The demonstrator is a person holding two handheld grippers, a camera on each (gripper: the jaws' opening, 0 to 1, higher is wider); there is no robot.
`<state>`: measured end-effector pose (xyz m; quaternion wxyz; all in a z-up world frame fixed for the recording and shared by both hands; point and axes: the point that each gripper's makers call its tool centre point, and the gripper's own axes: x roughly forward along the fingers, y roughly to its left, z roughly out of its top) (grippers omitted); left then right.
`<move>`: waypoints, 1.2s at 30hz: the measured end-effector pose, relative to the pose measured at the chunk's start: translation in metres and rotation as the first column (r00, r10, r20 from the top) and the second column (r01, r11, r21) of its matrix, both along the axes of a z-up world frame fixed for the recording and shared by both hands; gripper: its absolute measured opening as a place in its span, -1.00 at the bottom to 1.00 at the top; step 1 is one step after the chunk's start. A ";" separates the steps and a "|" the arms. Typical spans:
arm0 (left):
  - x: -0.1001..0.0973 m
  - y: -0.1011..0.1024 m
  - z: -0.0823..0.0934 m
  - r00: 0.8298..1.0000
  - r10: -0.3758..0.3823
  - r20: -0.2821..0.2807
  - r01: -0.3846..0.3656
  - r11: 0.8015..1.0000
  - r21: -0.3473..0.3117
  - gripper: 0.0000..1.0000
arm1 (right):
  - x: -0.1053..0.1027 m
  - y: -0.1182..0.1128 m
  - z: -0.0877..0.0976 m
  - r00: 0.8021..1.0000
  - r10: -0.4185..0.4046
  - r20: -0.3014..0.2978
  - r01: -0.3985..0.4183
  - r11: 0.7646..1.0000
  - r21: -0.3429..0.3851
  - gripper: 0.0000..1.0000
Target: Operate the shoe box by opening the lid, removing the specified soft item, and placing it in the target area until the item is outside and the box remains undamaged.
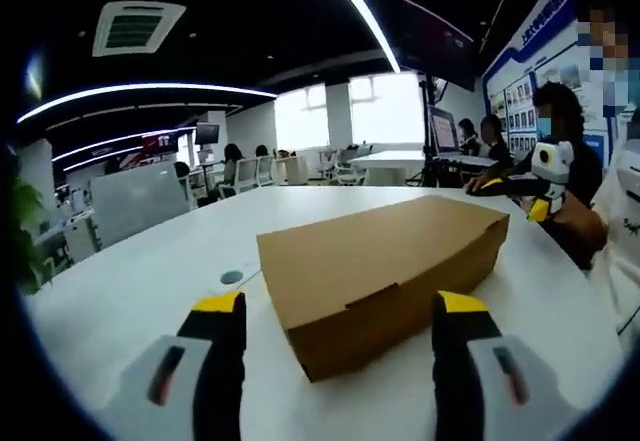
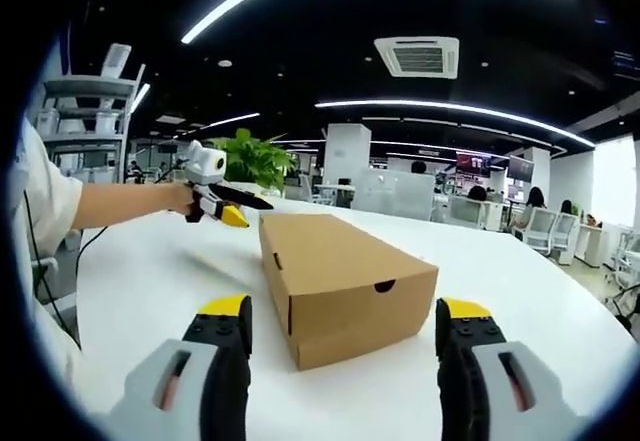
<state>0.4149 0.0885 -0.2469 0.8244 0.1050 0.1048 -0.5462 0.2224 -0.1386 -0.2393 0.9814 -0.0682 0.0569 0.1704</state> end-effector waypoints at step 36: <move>0.011 -0.030 -0.017 0.990 -0.132 -0.056 0.127 0.989 -0.080 0.64 | 0.038 0.005 -0.024 0.997 -0.005 -0.079 0.009 0.999 0.051 0.67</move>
